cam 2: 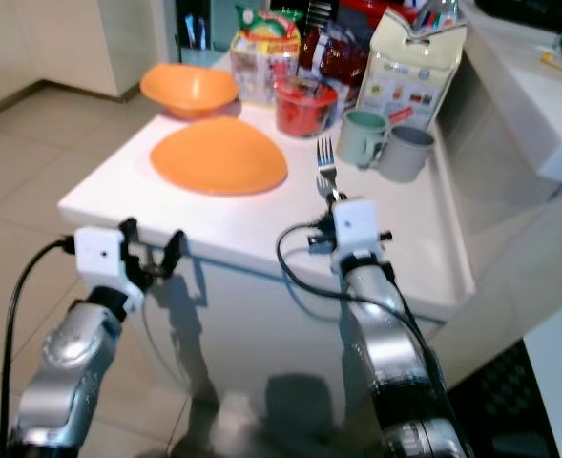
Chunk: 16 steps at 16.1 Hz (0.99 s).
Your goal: Setting the table
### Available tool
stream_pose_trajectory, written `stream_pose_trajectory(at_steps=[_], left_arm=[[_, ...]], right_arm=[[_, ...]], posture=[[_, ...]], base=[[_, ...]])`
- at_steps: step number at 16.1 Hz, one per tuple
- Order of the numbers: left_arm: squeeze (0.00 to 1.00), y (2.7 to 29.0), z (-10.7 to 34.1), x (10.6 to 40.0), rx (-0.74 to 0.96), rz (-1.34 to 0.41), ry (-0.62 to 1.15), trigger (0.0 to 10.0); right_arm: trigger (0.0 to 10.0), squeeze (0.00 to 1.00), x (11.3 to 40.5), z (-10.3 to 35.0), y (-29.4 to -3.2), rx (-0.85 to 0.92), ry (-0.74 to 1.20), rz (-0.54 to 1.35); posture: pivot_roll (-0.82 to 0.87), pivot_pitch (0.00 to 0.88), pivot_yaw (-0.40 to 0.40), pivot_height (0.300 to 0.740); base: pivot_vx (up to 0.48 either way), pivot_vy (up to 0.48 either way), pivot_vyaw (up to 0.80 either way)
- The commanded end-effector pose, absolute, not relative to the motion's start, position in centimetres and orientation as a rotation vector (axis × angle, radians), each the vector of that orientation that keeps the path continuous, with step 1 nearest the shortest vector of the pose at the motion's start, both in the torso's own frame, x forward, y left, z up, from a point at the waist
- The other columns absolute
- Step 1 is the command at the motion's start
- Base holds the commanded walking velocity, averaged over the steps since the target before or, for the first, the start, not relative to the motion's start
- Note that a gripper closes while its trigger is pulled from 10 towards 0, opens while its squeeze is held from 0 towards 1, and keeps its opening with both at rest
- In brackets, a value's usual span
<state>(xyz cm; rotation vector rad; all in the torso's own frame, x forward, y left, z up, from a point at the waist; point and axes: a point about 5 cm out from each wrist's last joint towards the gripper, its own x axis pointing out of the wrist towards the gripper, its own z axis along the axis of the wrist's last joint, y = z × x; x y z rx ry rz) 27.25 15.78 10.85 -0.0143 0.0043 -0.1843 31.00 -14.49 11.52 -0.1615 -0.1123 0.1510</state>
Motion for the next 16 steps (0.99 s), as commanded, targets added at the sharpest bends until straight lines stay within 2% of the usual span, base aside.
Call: stream_pose_trajectory(at_steps=[1,3,8,12,16], left_arm=[[0.0,15.4,10.6,27.3,-0.012,-0.192,0.021,10.0],[0.0,15.5,10.5,27.2,-0.012,-0.192,0.026,10.0],[0.0,15.2,10.6,27.5,-0.016,-0.21,0.027,10.0],[0.0,15.1,10.8,27.8,-0.013,-0.218,0.016,10.0],[0.0,15.0,10.8,27.5,-0.008,-0.226,0.014,10.0]], right_arm=[[10.0,0.0,30.5,10.4,-15.2,-0.141,-0.047,0.156],[10.0,0.0,29.6,10.2,-16.2,-0.143,-0.045,0.15],[10.0,0.0,29.4,10.4,-16.4,-0.152,-0.049,0.124],[10.0,0.0,29.5,10.4,-16.1,-0.152,-0.041,0.135],[10.0,0.0,29.3,10.2,-16.0,-0.157,-0.034,0.136]], posture=[[0.12,0.0,-0.077,0.74],[0.12,0.0,-0.077,0.74],[0.11,0.0,-0.067,0.74],[0.11,0.0,-0.062,0.74],[0.11,0.0,-0.063,0.74]], base=[[0.0,0.0,0.0],[0.0,0.0,0.0],[0.0,0.0,0.0],[-0.404,0.0,0.0],[0.0,0.0,0.0]])
